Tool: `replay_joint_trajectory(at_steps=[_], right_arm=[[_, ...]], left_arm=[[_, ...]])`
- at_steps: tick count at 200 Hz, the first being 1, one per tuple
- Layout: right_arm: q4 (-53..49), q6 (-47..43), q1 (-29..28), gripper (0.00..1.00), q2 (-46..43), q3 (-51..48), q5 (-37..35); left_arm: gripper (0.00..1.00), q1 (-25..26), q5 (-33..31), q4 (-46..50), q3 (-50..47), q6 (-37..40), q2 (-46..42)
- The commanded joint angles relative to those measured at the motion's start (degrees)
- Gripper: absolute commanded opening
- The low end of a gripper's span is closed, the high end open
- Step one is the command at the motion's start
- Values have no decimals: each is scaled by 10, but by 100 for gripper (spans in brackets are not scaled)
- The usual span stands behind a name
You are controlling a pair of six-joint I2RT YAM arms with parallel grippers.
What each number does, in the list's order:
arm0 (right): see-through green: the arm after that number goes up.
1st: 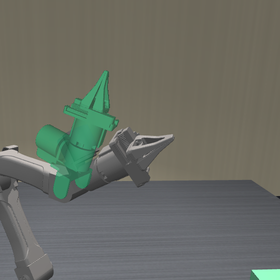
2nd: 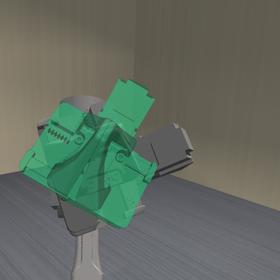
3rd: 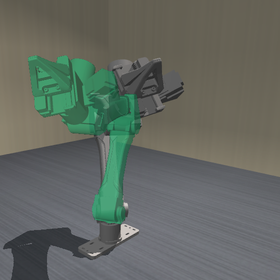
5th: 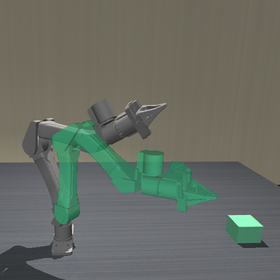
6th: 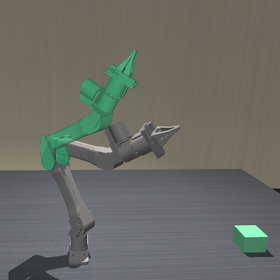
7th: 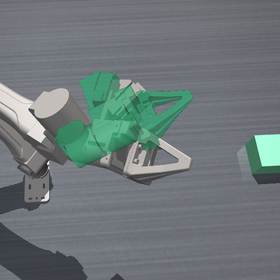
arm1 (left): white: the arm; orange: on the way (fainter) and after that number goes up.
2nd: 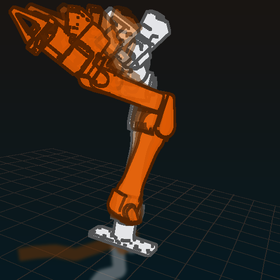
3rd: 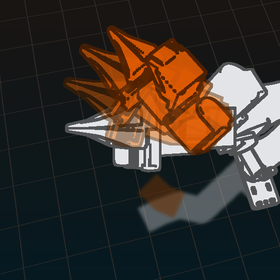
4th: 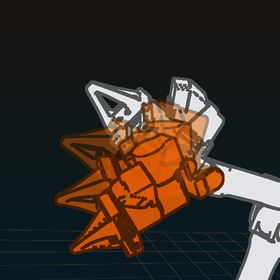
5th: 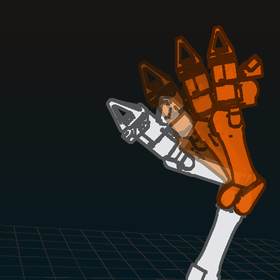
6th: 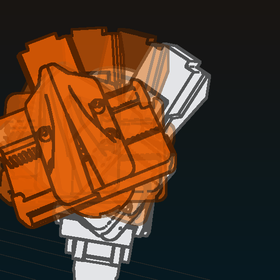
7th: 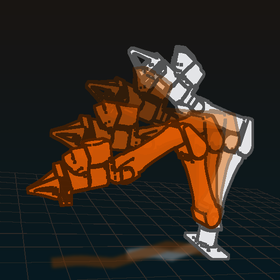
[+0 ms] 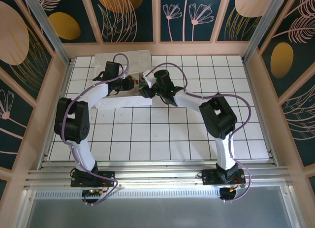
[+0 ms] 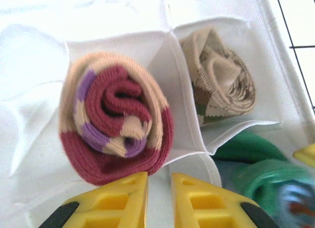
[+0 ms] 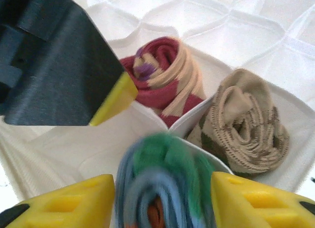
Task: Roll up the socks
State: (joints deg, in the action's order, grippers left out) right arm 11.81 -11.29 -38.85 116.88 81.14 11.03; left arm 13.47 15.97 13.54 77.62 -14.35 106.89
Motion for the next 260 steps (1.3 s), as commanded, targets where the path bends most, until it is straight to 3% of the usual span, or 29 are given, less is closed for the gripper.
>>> replay_joint_trajectory(at_steps=[1,31,62,82,115,145,156,184,213,230,260], right_arm=[[-8,55,16,61,-40,30,-21],[14,102,34,70,-88,19,-7],[47,142,54,71,-144,-21,-5],[78,157,72,72,-196,-77,-13],[147,160,126,79,-307,-220,-56],[200,162,169,89,-397,-346,-100],[220,150,184,99,-424,-390,-105],[293,124,212,99,-479,-503,-159],[433,114,224,99,-499,-619,-263],[511,96,243,99,-497,-676,-262],[463,84,282,99,-486,-690,-269]], left_arm=[[22,-5,-30,9,28,40,-56],[27,-5,-66,2,32,73,-113],[32,-5,-110,-24,5,112,-176],[40,-5,-159,-62,-48,139,-235],[64,-7,-248,-162,-184,135,-353],[90,-7,-344,-248,-329,86,-453],[98,-7,-352,-270,-380,92,-485],[99,-7,-355,-305,-476,144,-563],[99,-7,-380,-302,-534,155,-593],[99,-7,-375,-298,-558,147,-584],[99,-7,-375,-344,-604,120,-548]])
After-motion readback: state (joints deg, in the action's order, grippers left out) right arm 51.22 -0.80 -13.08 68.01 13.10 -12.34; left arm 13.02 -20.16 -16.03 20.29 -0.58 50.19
